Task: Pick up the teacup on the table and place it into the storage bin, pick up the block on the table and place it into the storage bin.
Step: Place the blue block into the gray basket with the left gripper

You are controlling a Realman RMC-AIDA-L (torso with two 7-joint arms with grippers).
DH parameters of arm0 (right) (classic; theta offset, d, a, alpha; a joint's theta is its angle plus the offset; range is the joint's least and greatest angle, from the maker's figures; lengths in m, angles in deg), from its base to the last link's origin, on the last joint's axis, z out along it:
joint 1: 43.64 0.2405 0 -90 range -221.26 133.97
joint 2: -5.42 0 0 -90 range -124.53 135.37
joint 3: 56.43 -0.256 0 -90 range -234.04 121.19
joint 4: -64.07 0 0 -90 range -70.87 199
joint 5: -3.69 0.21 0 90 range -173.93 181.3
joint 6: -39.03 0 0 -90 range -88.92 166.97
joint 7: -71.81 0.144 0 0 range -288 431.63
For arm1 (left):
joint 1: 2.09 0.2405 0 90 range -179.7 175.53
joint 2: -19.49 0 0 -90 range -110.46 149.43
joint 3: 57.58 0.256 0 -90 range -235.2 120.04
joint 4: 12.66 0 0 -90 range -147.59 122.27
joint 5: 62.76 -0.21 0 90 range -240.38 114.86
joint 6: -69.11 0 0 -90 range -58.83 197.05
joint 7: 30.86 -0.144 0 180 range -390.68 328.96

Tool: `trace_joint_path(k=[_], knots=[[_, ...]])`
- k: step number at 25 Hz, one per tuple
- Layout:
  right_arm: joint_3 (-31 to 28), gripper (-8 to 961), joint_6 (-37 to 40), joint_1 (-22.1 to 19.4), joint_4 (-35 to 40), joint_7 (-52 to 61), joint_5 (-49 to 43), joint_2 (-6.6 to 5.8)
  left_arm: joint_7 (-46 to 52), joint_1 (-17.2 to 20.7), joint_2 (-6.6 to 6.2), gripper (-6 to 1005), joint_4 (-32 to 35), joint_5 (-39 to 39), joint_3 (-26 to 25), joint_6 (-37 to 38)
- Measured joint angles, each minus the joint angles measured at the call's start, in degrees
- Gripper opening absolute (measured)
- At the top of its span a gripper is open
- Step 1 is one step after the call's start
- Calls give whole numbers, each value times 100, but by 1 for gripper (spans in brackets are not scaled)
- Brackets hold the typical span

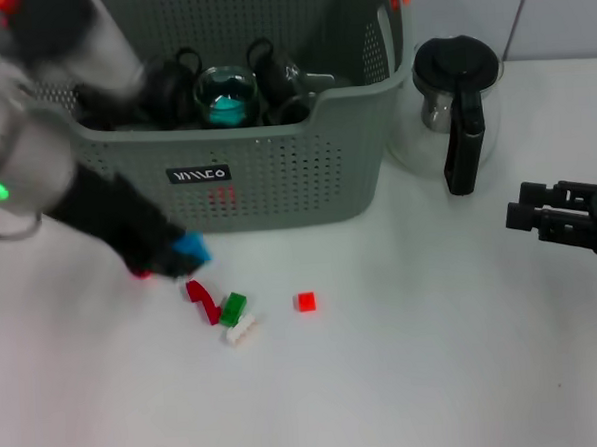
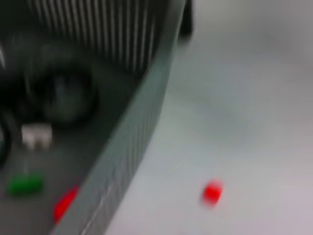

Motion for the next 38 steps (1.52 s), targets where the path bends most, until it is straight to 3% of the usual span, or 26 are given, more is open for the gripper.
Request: trace_joint_path(k=[4, 5, 7, 9, 12, 15, 22, 28, 38], knots=[[0, 606, 2, -1, 0, 0, 3, 0, -271, -262, -182, 432, 325, 1271, -1363, 789], [0, 606, 6, -9, 0, 0, 7, 0, -271, -280, -203, 434, 336, 1477, -1488, 794], [0, 607, 12, -22, 0, 0, 16, 0, -225, -314, -233, 438, 357, 2077, -1770, 536], [0, 607, 12, -28, 0, 0, 26, 0, -184, -303, -171, 442, 358, 2274, -1781, -92], [0, 607, 16, -28, 0, 0, 31, 2, -151, -345, -41, 448, 151, 2271, -1455, -1045], [0, 607, 8, -15, 0, 0, 28, 8, 46, -537, -34, 453, -570, 1786, -741, -2221], [0, 607, -12, 25, 0, 0, 32, 9, 426, -847, 28, 467, -2020, 718, 341, -4405], [-4, 607, -15, 34, -1, 0, 35, 9, 802, -1227, 24, 479, -2990, -16, 459, -5324], [-8, 607, -37, 26, 0, 0, 35, 9, 989, -1354, 28, 498, -3143, -203, 501, -5331]])
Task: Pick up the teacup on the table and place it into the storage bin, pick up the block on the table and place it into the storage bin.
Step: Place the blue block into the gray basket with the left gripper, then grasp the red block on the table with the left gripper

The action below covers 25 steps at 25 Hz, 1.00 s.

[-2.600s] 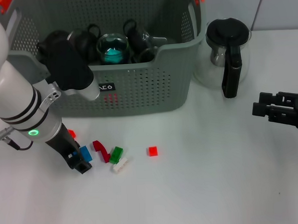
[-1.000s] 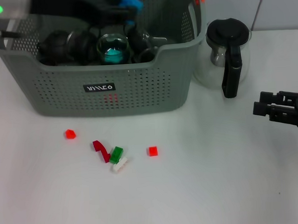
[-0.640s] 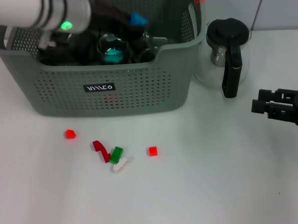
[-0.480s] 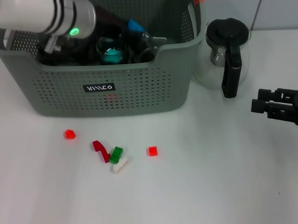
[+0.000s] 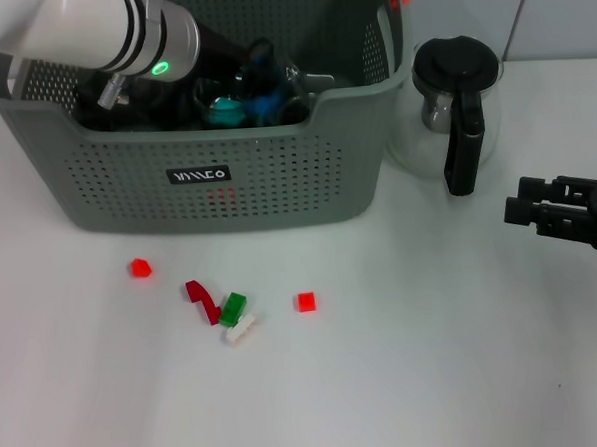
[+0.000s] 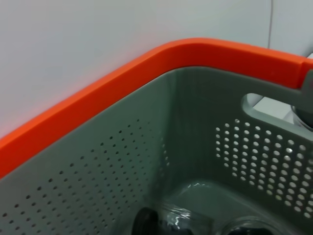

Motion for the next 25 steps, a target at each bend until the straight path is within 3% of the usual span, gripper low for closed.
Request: trace_joint_path(k=[3, 6, 9, 16, 20, 25], knots=[[0, 607, -1, 3, 0, 0, 0, 0, 179, 37, 2, 504, 299, 19, -13, 245], [0, 606, -1, 9, 0, 0, -1, 0, 419, 250, 23, 605, 908, 99, -32, 566], [0, 606, -1, 9, 0, 0, -1, -1, 751, 719, 41, 706, 1858, 476, -60, 1026], [-3, 607, 0, -8, 7, 0, -1, -7, 613, 2068, -9, 719, 3904, 2328, -622, 2508], [-30, 607, 1, 10, 18, 0, 0, -9, -285, 2565, -3, 726, 4086, 2964, -1021, 3477], [-36, 606, -2, 40, 13, 0, -6, -9, -877, 2866, -12, 725, 3707, 3132, -1175, 4321]])
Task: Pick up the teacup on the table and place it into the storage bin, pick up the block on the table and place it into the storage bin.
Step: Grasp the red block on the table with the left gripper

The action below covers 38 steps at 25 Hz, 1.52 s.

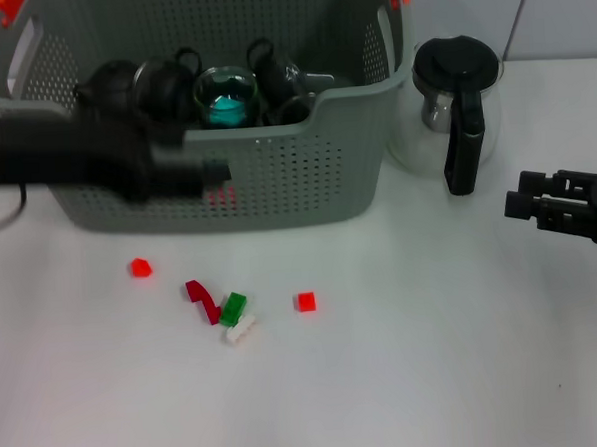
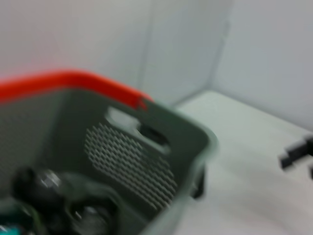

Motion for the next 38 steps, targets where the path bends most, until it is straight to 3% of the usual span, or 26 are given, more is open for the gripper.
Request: trace_joint_path(k=[11, 27, 38], knots=[[0, 606, 37, 24, -4, 0, -21, 0, -297, 43, -8, 725, -511, -1072, -9, 200], [5, 606, 26, 24, 1, 44, -21, 0, -420, -21, 16, 721, -1899, -1679, 61, -1207], [10, 607, -4, 9, 0, 44, -21, 0, -658, -225, 28, 719, -2371, -2161, 182, -1817]])
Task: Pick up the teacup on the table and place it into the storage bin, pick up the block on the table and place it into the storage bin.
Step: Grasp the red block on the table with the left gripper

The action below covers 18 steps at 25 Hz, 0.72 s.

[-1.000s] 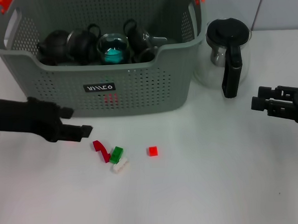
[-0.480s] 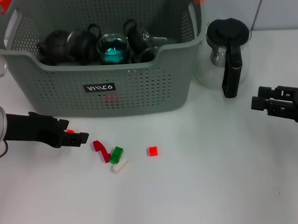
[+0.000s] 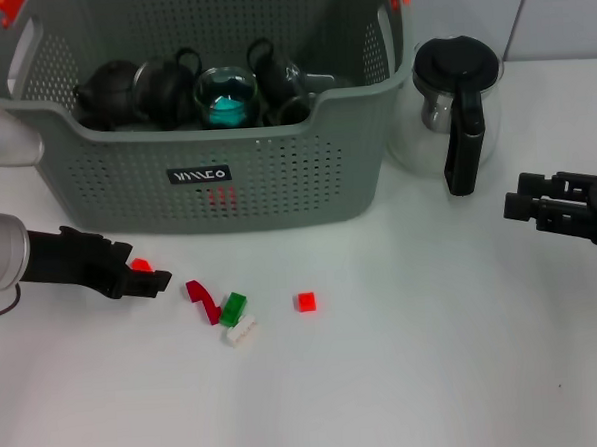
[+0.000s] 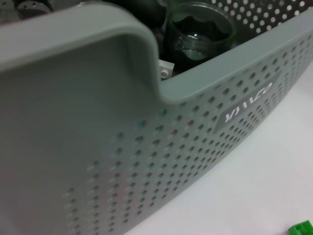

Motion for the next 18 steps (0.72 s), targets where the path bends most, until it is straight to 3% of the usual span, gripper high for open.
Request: trace_joint_path(k=[18], knots=[[31, 607, 26, -33, -4, 96, -5, -2, -13, 3, -11, 718, -72, -86, 21, -224]])
